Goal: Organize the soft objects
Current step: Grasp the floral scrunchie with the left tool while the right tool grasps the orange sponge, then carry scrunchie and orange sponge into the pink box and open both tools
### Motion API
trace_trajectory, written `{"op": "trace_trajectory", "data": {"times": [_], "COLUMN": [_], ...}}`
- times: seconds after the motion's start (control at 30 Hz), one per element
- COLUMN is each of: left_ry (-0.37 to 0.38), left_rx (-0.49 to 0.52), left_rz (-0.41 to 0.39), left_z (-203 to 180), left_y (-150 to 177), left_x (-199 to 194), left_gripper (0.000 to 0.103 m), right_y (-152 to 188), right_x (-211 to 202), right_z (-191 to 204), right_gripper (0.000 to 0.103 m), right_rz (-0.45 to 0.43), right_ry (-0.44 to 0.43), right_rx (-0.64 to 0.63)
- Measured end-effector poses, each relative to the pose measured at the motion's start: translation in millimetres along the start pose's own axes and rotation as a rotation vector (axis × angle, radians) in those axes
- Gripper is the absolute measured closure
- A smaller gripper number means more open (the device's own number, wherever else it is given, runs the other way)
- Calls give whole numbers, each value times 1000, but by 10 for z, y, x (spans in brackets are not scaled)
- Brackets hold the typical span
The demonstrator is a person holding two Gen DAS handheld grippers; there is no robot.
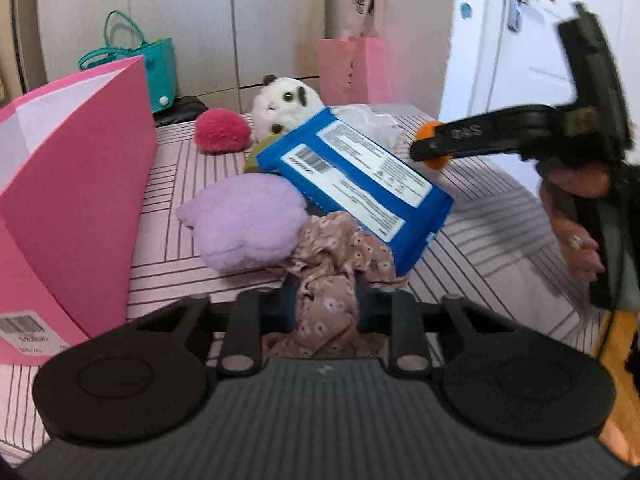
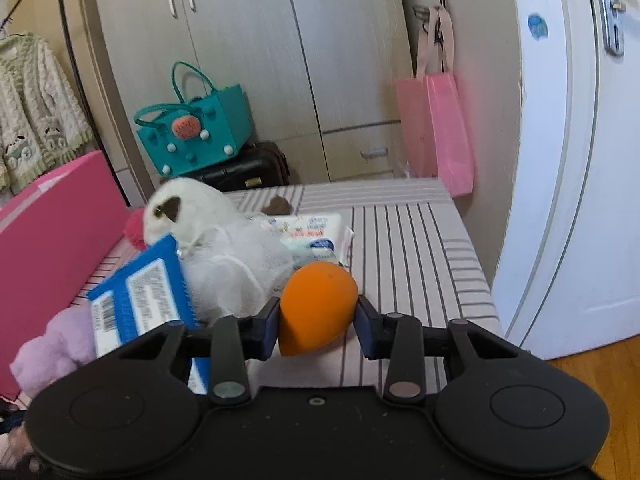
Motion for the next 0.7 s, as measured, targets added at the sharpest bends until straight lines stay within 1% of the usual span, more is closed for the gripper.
{"op": "trace_trajectory", "data": {"times": [0.1, 0.17, 0.3, 0.37, 0.43, 0.53, 0.63, 0.7], "left_ry": [8, 15, 34, 55, 77, 90, 98, 98], "left_rx": [-26, -30, -3, 10, 27, 55, 73, 109], "left_rz": [-5, -14, -39, -38, -26, 0, 62, 102], "left_z": [56, 73, 74, 76, 71, 97, 154, 194], "left_y": [-7, -23, -105, -147, -171, -185, -156, -120], "left_x": [-27, -80, -245, -313, -376, -455, -527, -588], "left_gripper": [88, 89, 89, 89, 89, 89, 89, 89], "right_y": [-15, -31, -62, -67, -71, -55, 6, 93], "right_x": [-123, -212, -392, -476, -546, -641, -746, -794], "right_z": [11, 21, 66, 118, 179, 289, 441, 565], "right_gripper": [59, 59, 59, 59, 59, 59, 59, 59], "right_rz": [-10, -12, -17, -16, -8, 19, 58, 105], "right_ry": [15, 18, -1, -14, -36, -79, -132, -169], "right_rx": [-17, -22, -29, -41, -48, -52, -67, -96]}}
Point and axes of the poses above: each gripper's, at about its wrist camera, not at the fingertips, and x roughly the way its jaws point, z to its left, y to its underside, the point moved 8 cm from there along x, roughly the way its jaws point, and after that the axes turned 1 degree about -y, right-handed, at the moved point
